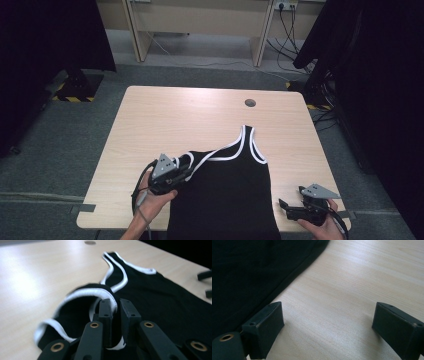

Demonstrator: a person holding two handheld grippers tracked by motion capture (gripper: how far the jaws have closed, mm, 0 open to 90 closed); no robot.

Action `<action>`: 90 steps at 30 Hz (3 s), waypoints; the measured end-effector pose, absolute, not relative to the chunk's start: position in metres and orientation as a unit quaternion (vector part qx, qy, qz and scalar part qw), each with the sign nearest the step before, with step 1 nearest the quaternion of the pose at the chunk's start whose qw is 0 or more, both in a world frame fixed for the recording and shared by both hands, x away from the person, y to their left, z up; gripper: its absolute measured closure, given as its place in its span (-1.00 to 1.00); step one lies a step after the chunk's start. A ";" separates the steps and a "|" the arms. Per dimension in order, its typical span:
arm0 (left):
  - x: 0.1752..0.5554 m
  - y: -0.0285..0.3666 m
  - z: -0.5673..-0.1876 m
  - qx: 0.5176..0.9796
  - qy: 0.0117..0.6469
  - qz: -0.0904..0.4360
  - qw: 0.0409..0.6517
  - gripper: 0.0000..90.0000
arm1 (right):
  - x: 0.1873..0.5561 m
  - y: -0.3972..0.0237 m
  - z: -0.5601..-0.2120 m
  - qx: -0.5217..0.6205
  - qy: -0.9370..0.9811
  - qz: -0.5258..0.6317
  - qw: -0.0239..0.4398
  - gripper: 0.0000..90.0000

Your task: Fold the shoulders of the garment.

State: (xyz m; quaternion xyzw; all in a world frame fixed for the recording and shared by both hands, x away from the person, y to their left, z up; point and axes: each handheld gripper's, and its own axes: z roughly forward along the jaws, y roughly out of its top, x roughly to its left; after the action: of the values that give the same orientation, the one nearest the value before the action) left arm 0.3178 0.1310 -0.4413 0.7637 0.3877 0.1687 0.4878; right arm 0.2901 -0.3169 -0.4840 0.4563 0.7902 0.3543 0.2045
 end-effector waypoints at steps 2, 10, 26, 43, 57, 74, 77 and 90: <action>0.312 0.130 -0.452 0.768 0.392 0.159 0.481 0.74 | 0.290 -0.317 -0.484 0.456 0.790 0.354 0.204 -0.76; 0.307 0.132 -0.475 0.777 0.403 0.154 0.458 0.58 | 0.290 -0.316 -0.484 0.457 0.790 0.354 0.204 -0.76; 0.308 0.136 -0.471 0.792 0.416 0.154 0.419 -0.41 | 0.290 -0.316 -0.484 0.457 0.790 0.353 0.204 -0.76; 0.313 0.153 -0.485 0.817 0.418 0.168 0.361 -0.86 | 0.293 -0.316 -0.480 0.459 0.797 0.341 0.194 -0.72; 0.315 0.152 -0.486 0.824 0.409 0.162 0.358 -1.00 | 0.324 -0.306 -0.451 0.439 0.796 0.377 0.180 -0.70; 0.315 0.152 -0.486 0.823 0.410 0.162 0.358 -1.00 | 0.401 -0.267 -0.440 0.419 0.808 0.378 0.169 -0.65; 0.315 0.152 -0.486 0.823 0.410 0.162 0.358 -1.00 | 0.412 -0.259 -0.439 0.413 0.813 0.375 0.168 -0.64; 0.315 0.152 -0.486 0.823 0.411 0.163 0.357 -1.00 | 0.453 -0.237 -0.441 0.407 0.819 0.369 0.166 -0.60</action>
State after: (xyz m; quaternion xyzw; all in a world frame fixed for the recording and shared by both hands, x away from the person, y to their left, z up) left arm 0.3151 0.1523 -0.4864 0.8230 0.4109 0.1626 0.3570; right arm 0.4530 -0.2369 -0.4407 0.4067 0.8190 0.3690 0.1665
